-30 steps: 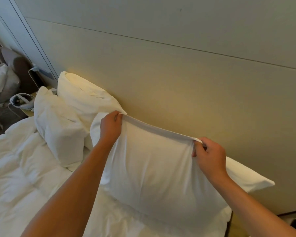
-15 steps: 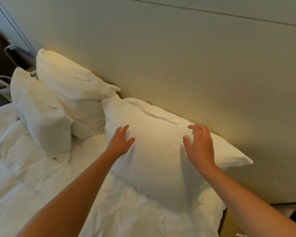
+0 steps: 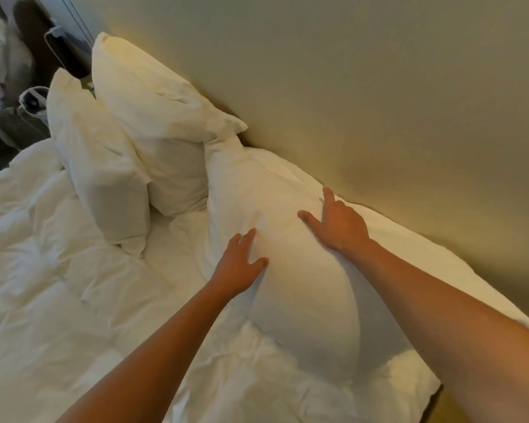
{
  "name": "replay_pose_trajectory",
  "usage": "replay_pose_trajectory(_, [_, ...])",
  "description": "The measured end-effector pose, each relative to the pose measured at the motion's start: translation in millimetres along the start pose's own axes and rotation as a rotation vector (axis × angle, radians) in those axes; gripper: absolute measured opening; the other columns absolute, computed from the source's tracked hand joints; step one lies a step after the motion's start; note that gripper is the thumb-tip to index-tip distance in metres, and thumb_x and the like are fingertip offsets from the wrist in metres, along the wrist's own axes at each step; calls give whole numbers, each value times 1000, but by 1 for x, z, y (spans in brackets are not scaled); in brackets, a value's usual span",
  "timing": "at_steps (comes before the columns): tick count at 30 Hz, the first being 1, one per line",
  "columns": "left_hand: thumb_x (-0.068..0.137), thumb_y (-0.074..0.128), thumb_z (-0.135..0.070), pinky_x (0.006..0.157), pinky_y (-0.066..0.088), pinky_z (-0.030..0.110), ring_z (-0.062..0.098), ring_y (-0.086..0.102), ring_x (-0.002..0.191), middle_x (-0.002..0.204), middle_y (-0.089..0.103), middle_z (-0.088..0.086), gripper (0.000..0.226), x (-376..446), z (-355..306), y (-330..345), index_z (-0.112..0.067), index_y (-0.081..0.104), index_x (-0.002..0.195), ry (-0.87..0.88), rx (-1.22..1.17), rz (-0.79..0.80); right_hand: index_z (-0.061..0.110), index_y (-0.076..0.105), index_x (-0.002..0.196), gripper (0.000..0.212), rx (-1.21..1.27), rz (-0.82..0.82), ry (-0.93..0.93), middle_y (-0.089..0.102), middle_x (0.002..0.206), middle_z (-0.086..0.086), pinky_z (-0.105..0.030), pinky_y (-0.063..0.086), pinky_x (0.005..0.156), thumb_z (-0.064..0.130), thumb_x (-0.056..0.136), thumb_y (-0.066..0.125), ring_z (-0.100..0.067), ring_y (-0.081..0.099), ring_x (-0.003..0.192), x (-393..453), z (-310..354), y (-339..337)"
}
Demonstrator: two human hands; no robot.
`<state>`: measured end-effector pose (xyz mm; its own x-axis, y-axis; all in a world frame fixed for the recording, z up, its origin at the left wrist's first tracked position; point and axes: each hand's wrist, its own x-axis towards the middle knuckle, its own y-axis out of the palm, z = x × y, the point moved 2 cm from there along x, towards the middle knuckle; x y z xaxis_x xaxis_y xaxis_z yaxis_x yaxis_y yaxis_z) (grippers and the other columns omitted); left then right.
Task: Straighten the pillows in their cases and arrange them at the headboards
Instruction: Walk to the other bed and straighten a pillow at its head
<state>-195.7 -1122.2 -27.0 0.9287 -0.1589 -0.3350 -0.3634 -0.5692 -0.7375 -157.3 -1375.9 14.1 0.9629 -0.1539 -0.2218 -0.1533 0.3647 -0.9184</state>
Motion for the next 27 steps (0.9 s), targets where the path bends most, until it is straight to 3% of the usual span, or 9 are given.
replay_pose_trajectory(3, [93,61,-56,118,34,44,26,31,151,168,21,3,82,-12,12,6,-37,17,160,-3,-19,-7,22,46,129,52,-63,-53,-99,70,103,-10,-40,47,69,65,102,38,-37,68,92,-7,5,28])
replay_pose_trajectory(5, [91,62,-59,118,34,43,26,28,152,169,17,3,87,-23,21,8,-38,14,160,-7,-28,-16,25,48,105,26,-11,-118,-174,64,74,-3,-37,40,57,49,107,39,-35,64,72,-20,14,38])
replay_pose_trajectory(7, [88,63,-64,119,31,43,26,23,154,170,11,3,96,-34,27,8,-40,7,161,-31,-42,-19,29,43,92,20,127,-166,-210,56,65,2,-37,36,53,41,108,40,-32,56,62,-31,27,37])
replay_pose_trajectory(11, [78,71,-69,120,29,43,26,17,156,172,0,3,117,-53,29,1,-44,-9,159,-78,-104,3,24,49,91,20,451,-248,-288,60,70,3,-39,43,55,33,108,45,-19,56,62,-47,61,9])
replay_pose_trajectory(16, [74,78,-65,121,26,41,25,11,158,172,-5,4,127,-55,7,-24,-42,-14,158,-28,-165,-37,14,58,94,18,550,-319,-337,60,74,2,-33,37,59,24,107,50,-17,52,67,-61,90,-39])
replay_pose_trajectory(19, [75,74,-69,121,26,41,25,8,158,171,-8,4,126,-42,-16,-33,-41,-17,158,32,-161,-80,15,57,88,19,521,-427,-327,59,74,2,-34,31,60,24,104,53,-19,52,67,-52,94,-71])
replay_pose_trajectory(23, [78,71,-69,120,27,41,27,11,157,171,-6,7,121,-12,-38,-29,-40,-14,159,35,-157,-60,16,56,89,23,323,-501,-238,64,78,-3,-38,38,59,34,103,51,-30,58,72,-23,72,-94])
replay_pose_trajectory(25, [79,71,-68,121,26,43,29,12,157,172,-5,9,119,-1,-41,-15,-38,-11,160,-10,-138,32,19,59,101,17,172,-471,-185,68,91,-4,-37,40,62,35,103,53,-32,62,83,-16,50,-84])
replay_pose_trajectory(27, [79,70,-70,123,23,45,33,10,157,171,-5,10,119,1,-41,6,-36,-10,161,-27,-105,117,20,60,121,25,74,-374,-145,67,113,-7,-41,48,77,34,101,57,-33,62,103,-19,26,-62])
